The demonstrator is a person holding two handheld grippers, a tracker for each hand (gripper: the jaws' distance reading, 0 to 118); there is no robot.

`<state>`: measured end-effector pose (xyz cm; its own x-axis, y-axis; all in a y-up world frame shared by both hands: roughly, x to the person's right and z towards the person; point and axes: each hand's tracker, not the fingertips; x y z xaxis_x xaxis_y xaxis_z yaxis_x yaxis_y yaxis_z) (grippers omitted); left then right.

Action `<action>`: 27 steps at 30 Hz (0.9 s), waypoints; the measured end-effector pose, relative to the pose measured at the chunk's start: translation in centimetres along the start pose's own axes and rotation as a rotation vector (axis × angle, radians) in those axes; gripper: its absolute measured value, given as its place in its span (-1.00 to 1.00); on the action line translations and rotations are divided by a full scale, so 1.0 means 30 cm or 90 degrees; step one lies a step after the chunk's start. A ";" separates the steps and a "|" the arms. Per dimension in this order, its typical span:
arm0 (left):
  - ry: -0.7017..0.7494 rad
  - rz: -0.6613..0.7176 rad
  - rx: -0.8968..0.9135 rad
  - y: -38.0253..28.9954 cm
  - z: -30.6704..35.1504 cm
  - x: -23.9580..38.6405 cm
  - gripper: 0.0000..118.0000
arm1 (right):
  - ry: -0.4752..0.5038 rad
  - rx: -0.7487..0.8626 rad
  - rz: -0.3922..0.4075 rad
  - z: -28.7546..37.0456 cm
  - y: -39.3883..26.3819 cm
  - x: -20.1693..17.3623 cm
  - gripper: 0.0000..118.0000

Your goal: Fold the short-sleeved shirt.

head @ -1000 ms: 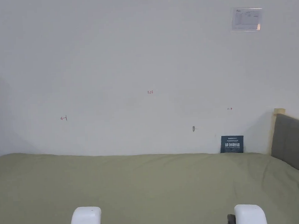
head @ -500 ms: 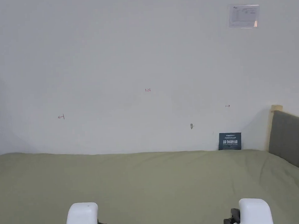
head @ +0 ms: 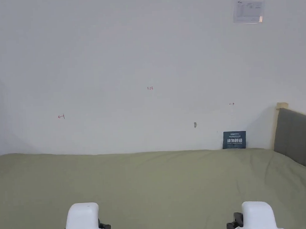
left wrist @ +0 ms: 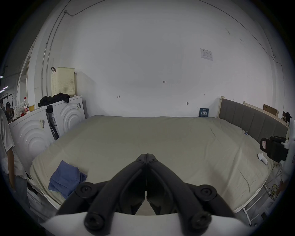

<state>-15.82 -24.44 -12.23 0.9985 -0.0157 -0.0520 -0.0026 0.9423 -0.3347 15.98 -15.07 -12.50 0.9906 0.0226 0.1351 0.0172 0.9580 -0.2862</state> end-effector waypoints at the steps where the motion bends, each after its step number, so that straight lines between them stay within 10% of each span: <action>1: 0.001 0.001 0.004 -0.001 -0.001 -0.001 -1.00 | 0.000 0.000 0.000 0.000 0.000 -0.001 -0.97; 17: 0.001 -0.008 0.014 0.038 0.017 -0.021 -0.84 | 0.014 0.017 0.003 0.048 0.044 0.007 -0.91; 19: -0.011 -0.007 0.006 0.047 0.018 -0.012 -0.56 | 0.047 -0.005 0.001 0.034 0.050 0.008 -0.14; 20: -0.014 -0.009 0.000 0.049 0.015 -0.007 -0.15 | 0.054 -0.013 -0.004 0.023 0.050 0.007 0.74; 21: -0.015 -0.011 -0.009 0.047 0.011 -0.003 0.26 | 0.048 0.018 -0.018 0.043 0.021 0.007 1.00; 23: -0.012 -0.002 0.000 0.037 0.001 0.007 0.81 | 0.067 0.032 -0.013 0.047 0.022 -0.004 1.00; 27: -0.021 0.005 0.031 0.046 0.004 0.017 0.82 | 0.096 0.062 0.005 0.060 0.036 -0.009 1.00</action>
<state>-15.31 -23.10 -12.61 0.9997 0.0016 -0.0228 -0.0082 0.9575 -0.2884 15.47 -13.52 -11.13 0.9999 -0.0055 -0.0134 0.0028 0.9812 -0.1927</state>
